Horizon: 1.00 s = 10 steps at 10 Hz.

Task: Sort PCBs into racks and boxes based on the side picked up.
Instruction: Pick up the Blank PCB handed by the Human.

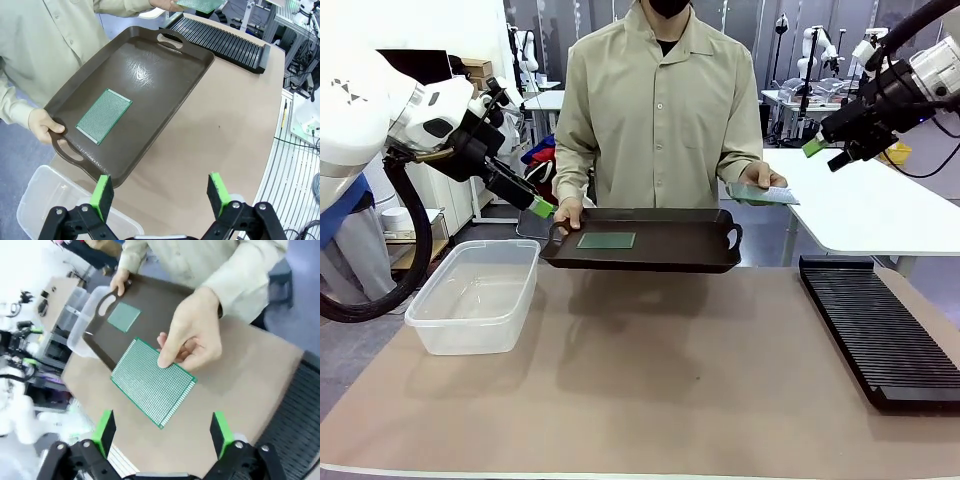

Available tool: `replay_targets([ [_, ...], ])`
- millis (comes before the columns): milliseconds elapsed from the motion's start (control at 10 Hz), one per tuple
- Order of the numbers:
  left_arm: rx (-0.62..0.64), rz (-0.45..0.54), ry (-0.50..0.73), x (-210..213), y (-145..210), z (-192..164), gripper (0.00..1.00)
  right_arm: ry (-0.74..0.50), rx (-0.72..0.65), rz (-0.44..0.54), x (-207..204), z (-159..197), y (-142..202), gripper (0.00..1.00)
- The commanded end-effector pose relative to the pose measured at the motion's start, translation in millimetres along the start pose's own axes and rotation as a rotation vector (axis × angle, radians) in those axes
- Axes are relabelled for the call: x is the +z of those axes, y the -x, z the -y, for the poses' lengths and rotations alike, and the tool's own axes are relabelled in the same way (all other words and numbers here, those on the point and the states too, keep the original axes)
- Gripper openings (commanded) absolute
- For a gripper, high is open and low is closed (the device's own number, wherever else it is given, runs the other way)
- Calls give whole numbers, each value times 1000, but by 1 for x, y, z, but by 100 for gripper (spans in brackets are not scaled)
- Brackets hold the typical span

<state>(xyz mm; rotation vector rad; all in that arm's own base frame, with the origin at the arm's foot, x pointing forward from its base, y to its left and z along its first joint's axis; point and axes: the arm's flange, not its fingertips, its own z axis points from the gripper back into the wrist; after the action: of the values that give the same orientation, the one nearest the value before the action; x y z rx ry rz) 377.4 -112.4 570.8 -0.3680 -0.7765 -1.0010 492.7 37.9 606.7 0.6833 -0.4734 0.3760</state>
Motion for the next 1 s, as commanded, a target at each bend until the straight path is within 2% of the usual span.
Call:
replay_targets([
  [0, -4, -3, 5, -1, 1, 0, 100, -118, -175, 5, 5, 22, -15, 100],
  [100, -4, -3, 5, -1, 1, 0, 100, -185, -260, 6, 4, 38, -14, 100],
  [500, -4, -3, 5, -1, 1, 0, 100, -348, -420, -28, -5, 79, 3, 100],
  [700, -4, -3, 5, -1, 1, 0, 100, -335, -460, -34, -19, 94, 14, 100],
  [800, -4, -3, 5, -1, 1, 0, 100, -287, -384, -21, -17, 96, 14, 100],
  [900, -4, -3, 5, -1, 1, 0, 100, -336, -417, -40, -15, 96, 15, 100],
])
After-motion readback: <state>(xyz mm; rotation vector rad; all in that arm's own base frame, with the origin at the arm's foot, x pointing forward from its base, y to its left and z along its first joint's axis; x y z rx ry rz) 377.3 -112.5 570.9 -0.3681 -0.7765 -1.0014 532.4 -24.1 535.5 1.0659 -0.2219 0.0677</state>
